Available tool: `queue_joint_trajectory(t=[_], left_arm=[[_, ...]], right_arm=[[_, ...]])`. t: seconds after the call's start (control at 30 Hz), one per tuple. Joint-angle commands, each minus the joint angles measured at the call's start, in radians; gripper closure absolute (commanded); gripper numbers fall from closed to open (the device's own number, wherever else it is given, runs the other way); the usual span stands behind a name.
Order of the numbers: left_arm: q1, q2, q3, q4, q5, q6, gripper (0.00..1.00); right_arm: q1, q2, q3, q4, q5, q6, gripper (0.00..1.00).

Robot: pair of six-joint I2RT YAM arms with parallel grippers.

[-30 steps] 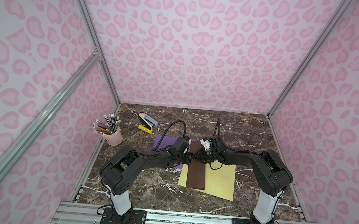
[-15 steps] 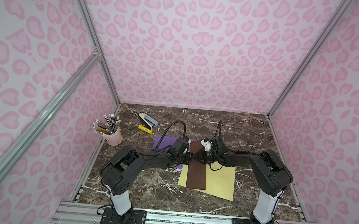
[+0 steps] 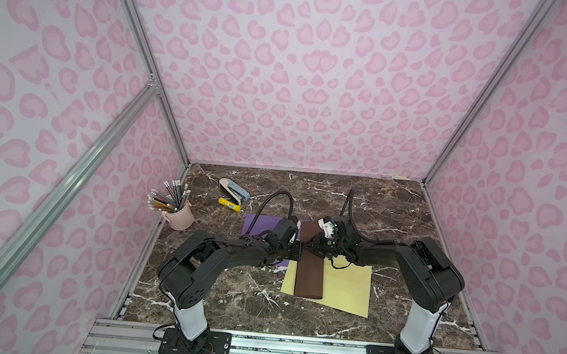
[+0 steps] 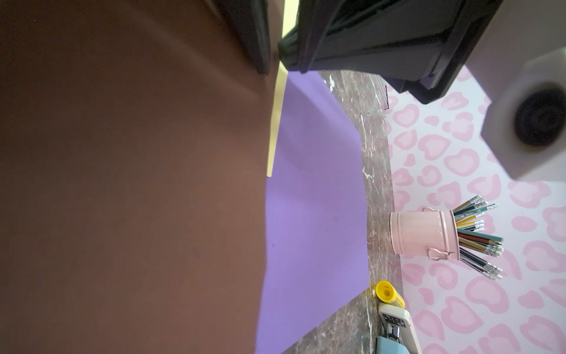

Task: Fold the rectangular paper in half along the long edge
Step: Fold the paper.

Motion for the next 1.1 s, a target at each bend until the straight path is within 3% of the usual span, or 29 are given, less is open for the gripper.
queue_joint_trajectory(t=[0.0,1.07], left_arm=[[0.0,-0.001,0.002,0.052,0.001,-0.004,0.96],[0.0,0.079,-0.027,0.076,0.016,-0.025,0.96]], right_arm=[[0.0,0.003,-0.004,0.058,-0.016,0.015,0.78],[-0.007,0.011,-0.012,0.088,-0.032,0.034,0.79]])
